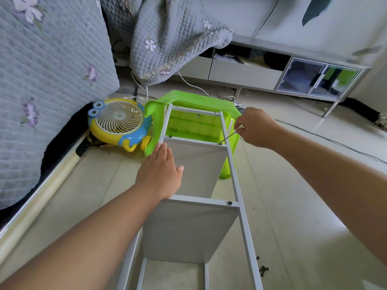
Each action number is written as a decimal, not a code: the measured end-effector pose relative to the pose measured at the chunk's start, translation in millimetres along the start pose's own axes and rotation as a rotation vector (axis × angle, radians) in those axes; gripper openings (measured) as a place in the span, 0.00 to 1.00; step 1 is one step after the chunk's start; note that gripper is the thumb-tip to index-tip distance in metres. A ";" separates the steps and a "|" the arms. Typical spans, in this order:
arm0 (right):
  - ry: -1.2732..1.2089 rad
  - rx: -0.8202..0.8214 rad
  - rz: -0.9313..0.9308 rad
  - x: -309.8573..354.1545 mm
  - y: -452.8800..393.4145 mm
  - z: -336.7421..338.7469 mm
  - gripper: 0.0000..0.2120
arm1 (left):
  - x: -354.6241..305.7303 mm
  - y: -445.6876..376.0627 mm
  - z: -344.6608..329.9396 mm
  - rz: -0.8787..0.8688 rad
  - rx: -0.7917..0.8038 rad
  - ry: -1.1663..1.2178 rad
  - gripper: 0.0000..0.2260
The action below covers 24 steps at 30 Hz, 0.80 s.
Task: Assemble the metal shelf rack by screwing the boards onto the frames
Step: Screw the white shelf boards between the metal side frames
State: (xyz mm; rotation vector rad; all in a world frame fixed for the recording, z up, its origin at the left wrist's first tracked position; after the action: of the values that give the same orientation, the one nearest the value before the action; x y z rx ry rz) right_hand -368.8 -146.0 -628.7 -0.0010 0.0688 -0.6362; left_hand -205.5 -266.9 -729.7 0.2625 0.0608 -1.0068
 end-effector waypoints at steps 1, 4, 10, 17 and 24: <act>0.002 -0.003 0.002 0.8 -0.6 1.1 0.11 | 0.0 1.0 -0.1 0.001 0.003 0.001 0.28; 0.019 0.009 -0.005 0.8 -2.1 1.9 0.11 | -0.1 2.7 -0.2 0.001 0.006 0.012 0.28; 0.044 0.037 -0.010 0.6 -0.6 5.7 0.10 | 0.2 3.5 -2.2 0.000 -0.014 -0.005 0.27; 0.089 0.073 0.007 0.8 -1.6 5.4 0.11 | -1.1 5.8 -1.2 0.000 -0.005 0.019 0.26; 0.205 0.265 -0.078 15.7 -13.5 16.0 0.14 | -0.9 7.0 -1.6 -0.001 0.018 0.019 0.26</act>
State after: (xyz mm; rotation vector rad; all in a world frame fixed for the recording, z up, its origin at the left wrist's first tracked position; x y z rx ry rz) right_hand -363.2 -166.5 -613.5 0.3192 0.1825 -0.7182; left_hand -200.0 -262.2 -729.8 0.2883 0.0694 -1.0067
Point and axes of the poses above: each hand's wrist, its own y-axis away from the middle knuckle, its own z-axis out of the back of the hand, x = y × z, the point moved 2 cm from there along -y, towards the middle knuckle, and after that the axes turned 8 degrees about x, right-handed, at the moved point
